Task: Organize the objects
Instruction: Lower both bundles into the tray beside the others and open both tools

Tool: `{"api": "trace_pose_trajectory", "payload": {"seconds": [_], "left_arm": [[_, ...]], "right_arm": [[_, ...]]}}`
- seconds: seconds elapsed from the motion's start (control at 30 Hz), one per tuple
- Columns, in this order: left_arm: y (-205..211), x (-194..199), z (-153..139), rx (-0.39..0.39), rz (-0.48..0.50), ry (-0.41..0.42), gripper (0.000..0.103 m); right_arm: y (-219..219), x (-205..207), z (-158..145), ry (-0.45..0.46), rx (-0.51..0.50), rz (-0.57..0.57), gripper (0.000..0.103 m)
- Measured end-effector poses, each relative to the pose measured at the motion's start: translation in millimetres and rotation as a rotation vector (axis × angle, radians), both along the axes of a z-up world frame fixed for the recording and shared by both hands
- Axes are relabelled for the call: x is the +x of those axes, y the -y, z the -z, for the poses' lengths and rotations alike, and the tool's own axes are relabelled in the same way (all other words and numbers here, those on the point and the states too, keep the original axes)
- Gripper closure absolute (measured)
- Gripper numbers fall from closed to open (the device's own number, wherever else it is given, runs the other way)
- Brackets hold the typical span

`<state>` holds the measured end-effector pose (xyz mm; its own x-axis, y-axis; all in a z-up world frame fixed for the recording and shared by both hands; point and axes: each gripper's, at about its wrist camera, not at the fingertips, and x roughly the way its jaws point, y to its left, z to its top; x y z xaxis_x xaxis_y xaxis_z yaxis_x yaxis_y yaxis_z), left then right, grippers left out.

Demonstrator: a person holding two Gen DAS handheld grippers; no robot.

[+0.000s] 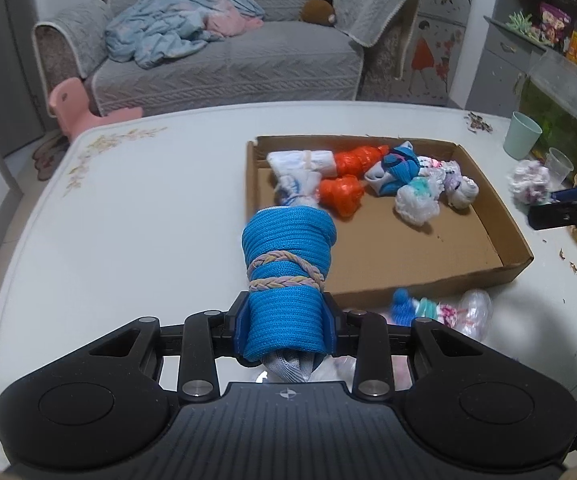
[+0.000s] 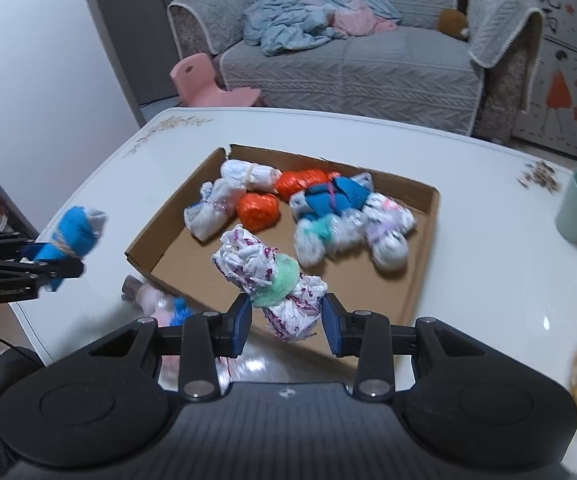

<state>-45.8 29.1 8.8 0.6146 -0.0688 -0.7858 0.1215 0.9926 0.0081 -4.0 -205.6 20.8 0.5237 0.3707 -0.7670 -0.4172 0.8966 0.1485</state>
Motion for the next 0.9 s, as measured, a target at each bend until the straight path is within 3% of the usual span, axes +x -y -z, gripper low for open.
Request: {"api": "trace_pose_trajectory", "payload": {"seconds": [0.4,0.9], "left_arm": [[38,69,38,0.001,0.049,-0.095,0.061],[43,95,72,-0.017,0.071,-0.174,0.061]], "right_arm": [[-49,57,22,-0.031,-0.032,-0.127,0.068],[-66,79,49,-0.099,-0.056,-0.165,0.068]]}}
